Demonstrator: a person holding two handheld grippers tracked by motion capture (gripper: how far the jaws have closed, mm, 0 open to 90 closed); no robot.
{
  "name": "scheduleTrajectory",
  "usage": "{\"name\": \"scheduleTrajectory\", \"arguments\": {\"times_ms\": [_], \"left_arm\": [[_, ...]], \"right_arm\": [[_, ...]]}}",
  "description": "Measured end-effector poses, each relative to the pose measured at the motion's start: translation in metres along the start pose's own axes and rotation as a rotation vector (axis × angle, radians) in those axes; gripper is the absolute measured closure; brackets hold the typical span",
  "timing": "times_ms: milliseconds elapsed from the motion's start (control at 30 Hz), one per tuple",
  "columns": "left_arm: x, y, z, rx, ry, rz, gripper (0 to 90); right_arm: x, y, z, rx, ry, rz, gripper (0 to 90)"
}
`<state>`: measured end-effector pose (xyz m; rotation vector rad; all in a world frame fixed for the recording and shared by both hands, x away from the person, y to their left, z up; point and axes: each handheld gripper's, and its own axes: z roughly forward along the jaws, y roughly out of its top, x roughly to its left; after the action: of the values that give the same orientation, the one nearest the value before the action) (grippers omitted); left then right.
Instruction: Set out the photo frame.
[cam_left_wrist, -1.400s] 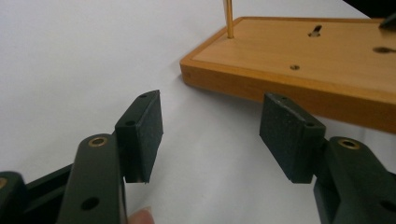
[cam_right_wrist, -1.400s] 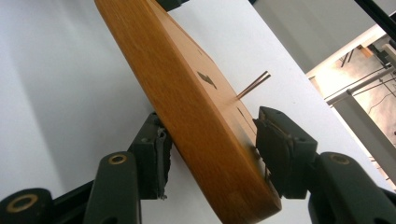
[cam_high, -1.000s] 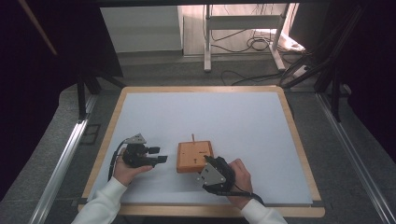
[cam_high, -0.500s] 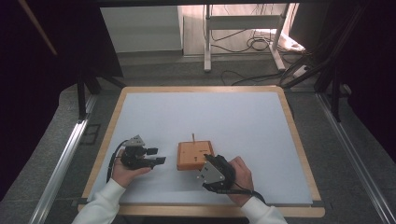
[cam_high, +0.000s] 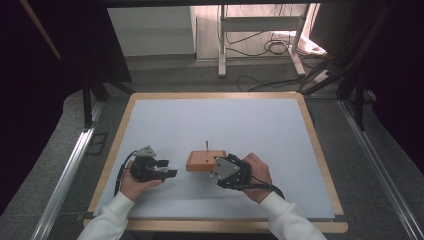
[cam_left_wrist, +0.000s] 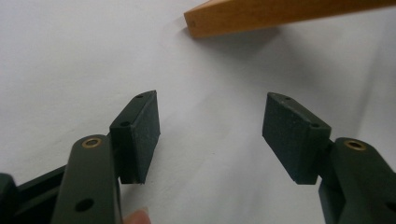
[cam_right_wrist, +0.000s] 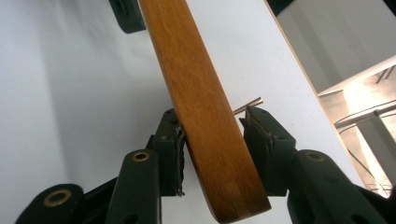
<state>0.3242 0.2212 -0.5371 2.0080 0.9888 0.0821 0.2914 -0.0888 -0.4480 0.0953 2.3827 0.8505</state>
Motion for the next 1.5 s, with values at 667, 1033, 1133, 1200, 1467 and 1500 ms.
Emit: {"name": "scheduleTrajectory", "arguments": {"times_ms": [667,1033,1133,1200,1467,1500], "left_arm": [[0.003,-0.001,0.001,0.009,0.004,-0.013,35.9],[0.004,-0.001,-0.001,0.001,0.01,-0.019,36.0],[0.004,-0.001,-0.001,0.001,0.011,-0.017,36.0],[0.003,-0.001,-0.001,-0.004,0.011,-0.021,36.0],[0.002,0.0,0.0,0.003,0.008,-0.013,36.0],[0.002,0.0,0.0,0.003,0.008,-0.011,36.0]], "right_arm": [[-0.023,0.018,0.011,-0.101,0.009,-0.012,69.7],[-0.029,0.02,0.004,-0.168,0.043,0.03,69.8],[-0.026,0.023,-0.003,-0.186,0.062,0.027,69.7],[-0.025,0.025,-0.01,-0.199,0.076,0.032,69.7],[-0.02,0.02,-0.028,-0.227,0.171,0.093,69.4],[-0.021,0.018,-0.026,-0.217,0.18,0.097,69.4]]}}
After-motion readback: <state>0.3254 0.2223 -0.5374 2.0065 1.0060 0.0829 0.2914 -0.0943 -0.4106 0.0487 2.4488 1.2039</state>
